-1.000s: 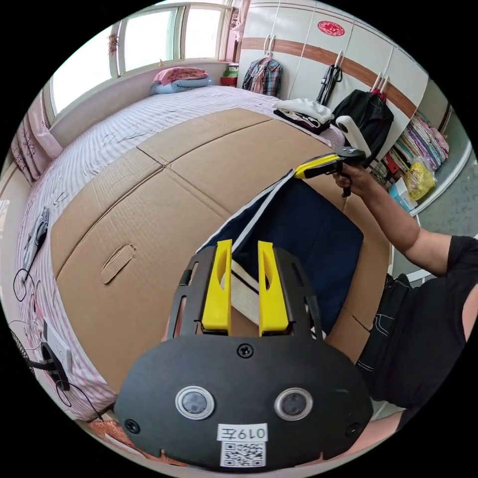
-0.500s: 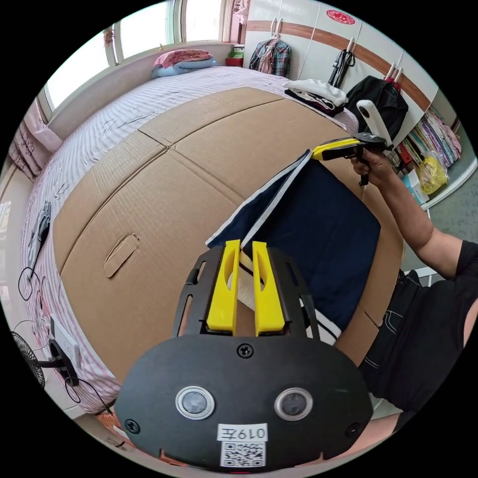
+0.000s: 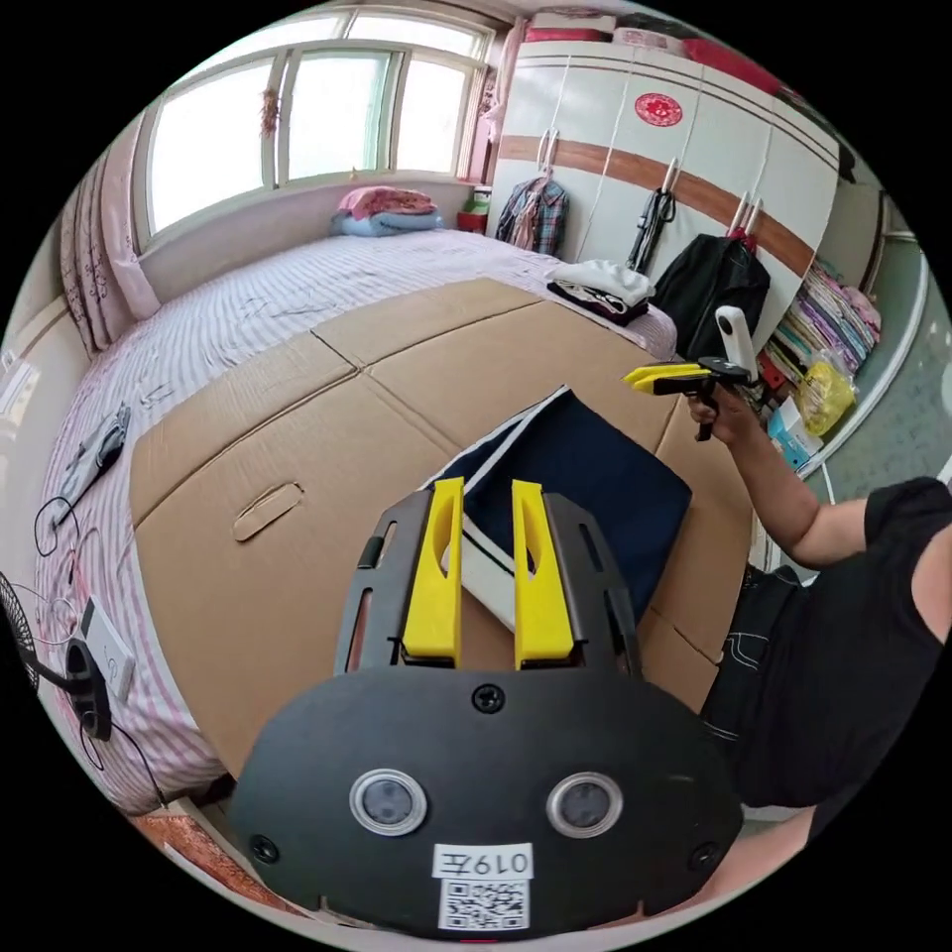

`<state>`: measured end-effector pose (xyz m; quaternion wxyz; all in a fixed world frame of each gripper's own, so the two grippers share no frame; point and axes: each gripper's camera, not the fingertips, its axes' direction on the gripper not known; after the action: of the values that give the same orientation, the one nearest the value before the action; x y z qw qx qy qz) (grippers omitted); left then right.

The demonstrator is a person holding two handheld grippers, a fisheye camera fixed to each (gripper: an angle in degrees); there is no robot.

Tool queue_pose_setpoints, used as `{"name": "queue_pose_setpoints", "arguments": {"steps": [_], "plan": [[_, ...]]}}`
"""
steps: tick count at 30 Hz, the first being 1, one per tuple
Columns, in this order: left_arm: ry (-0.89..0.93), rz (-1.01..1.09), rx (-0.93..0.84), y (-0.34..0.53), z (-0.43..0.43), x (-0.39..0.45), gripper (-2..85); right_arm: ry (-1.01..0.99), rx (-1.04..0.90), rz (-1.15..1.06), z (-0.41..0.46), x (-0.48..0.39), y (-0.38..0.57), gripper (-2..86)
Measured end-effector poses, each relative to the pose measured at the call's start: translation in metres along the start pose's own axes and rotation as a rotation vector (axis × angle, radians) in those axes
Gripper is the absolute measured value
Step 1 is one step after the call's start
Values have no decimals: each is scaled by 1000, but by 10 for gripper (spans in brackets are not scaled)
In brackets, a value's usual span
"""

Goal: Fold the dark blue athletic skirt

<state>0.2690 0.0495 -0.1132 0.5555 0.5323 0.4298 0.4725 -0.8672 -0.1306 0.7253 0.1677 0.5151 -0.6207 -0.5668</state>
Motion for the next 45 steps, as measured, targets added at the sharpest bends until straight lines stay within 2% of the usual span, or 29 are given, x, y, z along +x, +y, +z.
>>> {"name": "queue_pose_setpoints", "arguments": {"steps": [6,10,14,16,19,22,26,29,34,41,45], "plan": [[-129,206,-23,73,17,143,62,100,55,-178,-18,-154,81,33],[-345,364,-155,112,65,238,62,265,-49,-321,7,-256,115,29],[-653,631,-293,131,120,320,79,288,-148,-497,43,-343,135,66],[-714,708,-287,135,135,343,83,331,-200,-559,62,-371,141,81],[-688,772,-314,136,156,364,88,384,-255,-657,88,-413,149,98],[-774,852,-382,142,180,378,88,459,-313,-761,115,-449,161,98],[-726,913,-445,152,203,395,69,482,-382,-849,143,-489,176,84],[-793,941,-439,160,219,404,36,512,-392,-873,156,-510,182,60],[-795,941,-421,165,235,416,17,527,-406,-890,171,-542,193,39],[-715,953,-470,160,249,424,12,463,-395,-837,174,-571,198,34],[-684,918,-466,157,257,423,12,511,-375,-871,180,-588,211,46]]}}
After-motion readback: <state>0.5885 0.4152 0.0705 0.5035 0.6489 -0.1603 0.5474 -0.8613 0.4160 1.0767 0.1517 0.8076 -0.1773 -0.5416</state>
